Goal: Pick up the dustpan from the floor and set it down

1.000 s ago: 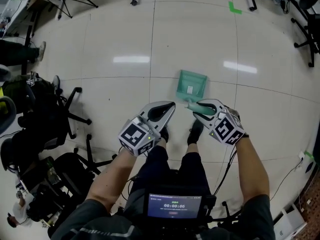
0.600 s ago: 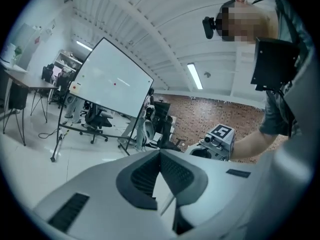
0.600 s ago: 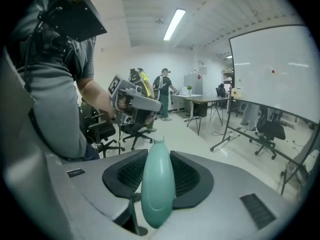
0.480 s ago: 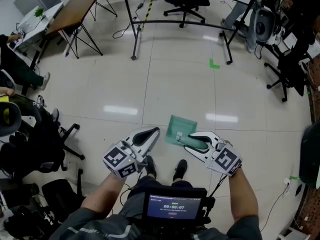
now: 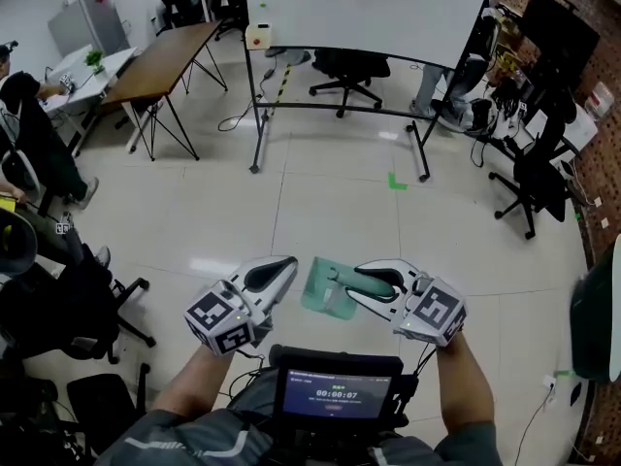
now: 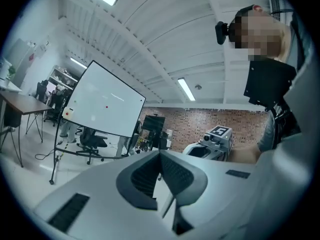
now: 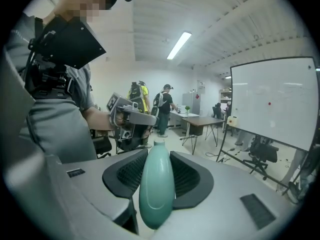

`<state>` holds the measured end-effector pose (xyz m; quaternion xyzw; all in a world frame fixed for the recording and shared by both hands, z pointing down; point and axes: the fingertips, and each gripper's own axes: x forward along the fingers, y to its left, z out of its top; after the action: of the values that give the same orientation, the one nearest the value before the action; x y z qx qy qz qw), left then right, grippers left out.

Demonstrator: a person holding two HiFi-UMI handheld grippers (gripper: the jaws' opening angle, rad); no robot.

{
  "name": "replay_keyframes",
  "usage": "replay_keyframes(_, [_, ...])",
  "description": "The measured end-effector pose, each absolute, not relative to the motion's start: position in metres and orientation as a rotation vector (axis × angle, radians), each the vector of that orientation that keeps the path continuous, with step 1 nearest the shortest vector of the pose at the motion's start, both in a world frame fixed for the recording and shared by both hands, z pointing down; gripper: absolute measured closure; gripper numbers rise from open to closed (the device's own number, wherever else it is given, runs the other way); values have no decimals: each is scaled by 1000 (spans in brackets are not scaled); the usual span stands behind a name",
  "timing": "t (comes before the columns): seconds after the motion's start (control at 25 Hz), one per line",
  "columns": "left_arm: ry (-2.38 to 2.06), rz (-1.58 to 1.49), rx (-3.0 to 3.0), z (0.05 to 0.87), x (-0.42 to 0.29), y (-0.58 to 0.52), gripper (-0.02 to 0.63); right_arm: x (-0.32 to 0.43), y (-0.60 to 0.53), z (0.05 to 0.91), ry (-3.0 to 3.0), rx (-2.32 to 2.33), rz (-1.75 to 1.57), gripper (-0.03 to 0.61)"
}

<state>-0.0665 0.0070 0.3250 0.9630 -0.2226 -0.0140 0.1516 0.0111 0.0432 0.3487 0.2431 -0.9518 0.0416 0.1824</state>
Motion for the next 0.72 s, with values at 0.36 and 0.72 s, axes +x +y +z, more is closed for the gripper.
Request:
replay_keyframes(0.36, [-668,-23,2776,298,-66,18,601,4,51,318,-2689,678,81,419])
replay_keyframes(0.72, [-675,9,2778,301,-67,19,601,7,52,312,-2698,698,92,419])
